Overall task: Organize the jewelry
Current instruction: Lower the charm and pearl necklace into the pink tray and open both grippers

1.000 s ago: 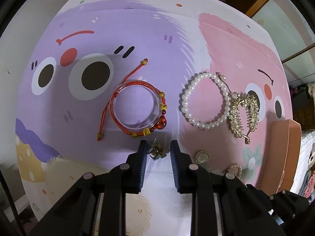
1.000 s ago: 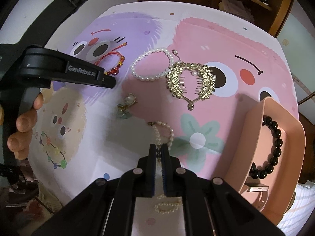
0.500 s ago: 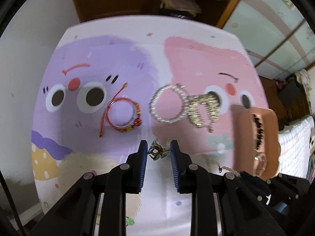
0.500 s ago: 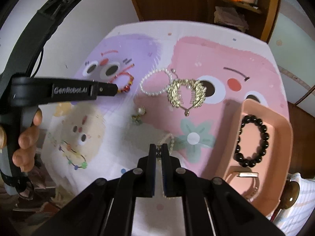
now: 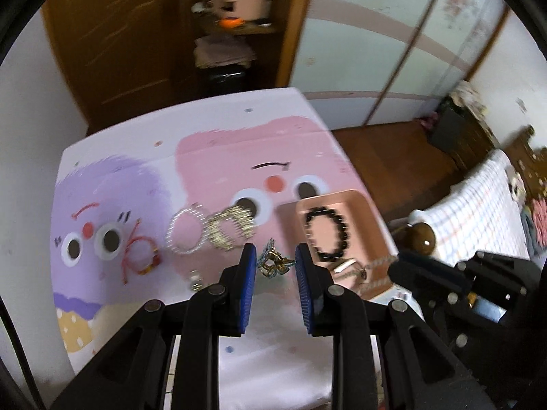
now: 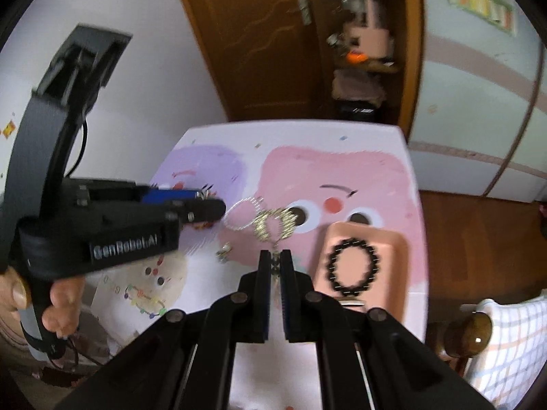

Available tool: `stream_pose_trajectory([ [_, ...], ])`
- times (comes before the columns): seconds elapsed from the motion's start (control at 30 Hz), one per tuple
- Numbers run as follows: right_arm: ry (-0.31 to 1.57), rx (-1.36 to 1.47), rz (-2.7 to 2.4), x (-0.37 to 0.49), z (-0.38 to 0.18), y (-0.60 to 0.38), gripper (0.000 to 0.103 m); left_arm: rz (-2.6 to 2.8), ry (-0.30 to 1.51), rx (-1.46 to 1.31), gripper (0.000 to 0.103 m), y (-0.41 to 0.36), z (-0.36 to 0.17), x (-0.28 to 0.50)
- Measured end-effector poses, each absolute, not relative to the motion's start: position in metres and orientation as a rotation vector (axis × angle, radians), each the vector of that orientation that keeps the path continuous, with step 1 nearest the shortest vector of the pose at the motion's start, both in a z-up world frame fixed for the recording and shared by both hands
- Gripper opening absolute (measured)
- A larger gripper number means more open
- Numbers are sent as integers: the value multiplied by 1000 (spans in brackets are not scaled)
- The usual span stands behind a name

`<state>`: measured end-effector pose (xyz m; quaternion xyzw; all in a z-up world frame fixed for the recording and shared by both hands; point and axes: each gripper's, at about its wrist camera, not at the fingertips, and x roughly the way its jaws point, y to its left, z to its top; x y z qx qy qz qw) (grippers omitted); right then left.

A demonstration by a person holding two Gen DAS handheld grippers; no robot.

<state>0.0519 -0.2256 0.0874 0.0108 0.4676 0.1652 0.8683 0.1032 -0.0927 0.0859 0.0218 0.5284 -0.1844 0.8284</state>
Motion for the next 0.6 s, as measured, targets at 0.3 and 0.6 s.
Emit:
stream_pose_trajectory([
  [0.3, 950, 50, 190, 50, 97, -284, 5, -471, 1135, 103, 21, -156, 75, 106],
  [0.6, 965, 99, 88, 55, 83, -321, 5, -501, 1189, 138, 21, -196, 40, 115],
])
